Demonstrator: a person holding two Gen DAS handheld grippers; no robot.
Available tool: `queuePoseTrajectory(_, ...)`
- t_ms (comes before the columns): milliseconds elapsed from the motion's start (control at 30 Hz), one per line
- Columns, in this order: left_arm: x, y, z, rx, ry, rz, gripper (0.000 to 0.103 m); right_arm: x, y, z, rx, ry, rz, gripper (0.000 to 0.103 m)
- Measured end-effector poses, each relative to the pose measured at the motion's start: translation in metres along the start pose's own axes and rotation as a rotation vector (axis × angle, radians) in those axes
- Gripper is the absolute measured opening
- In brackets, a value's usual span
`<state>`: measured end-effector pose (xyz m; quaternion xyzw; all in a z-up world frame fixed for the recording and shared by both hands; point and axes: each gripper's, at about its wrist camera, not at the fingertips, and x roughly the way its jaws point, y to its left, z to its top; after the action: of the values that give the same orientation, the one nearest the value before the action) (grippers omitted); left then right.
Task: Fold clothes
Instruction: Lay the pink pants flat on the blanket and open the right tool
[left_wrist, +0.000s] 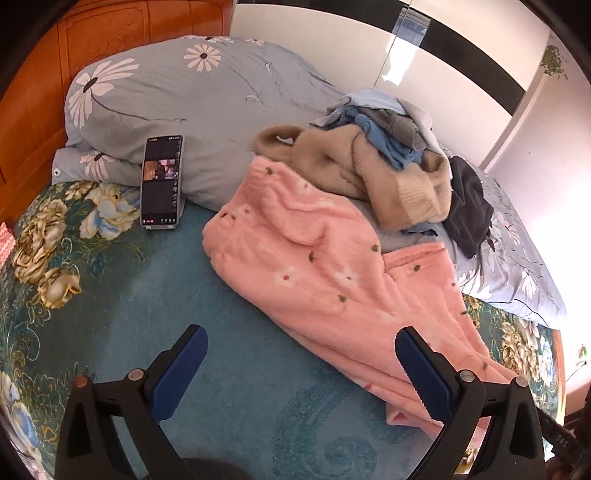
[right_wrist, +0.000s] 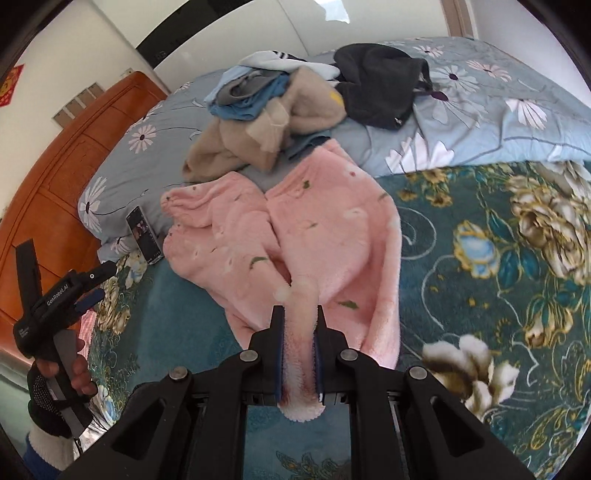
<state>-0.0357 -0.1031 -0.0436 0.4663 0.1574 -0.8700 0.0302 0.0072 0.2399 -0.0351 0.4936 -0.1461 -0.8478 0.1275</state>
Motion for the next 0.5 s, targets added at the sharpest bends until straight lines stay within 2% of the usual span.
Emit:
queuePoseTrajectory(267,0.056,0.050,0.013,-0.094,0.074,0.085,0.103,0.009,-0.032,-0.034,0.053,0.077,-0.060,0.020)
queuePoseTrajectory(433,0.095,0.087,0.025,-0.196,0.129,0.088,0.103,0.025,-0.034,-0.005,0.041,0.066,-0.089,0.042)
queuePoseTrajectory(500,0.111,0.095,0.029,-0.223,0.150,0.092,0.103,0.031,-0.034,0.007,0.035,0.061,-0.101,0.044)
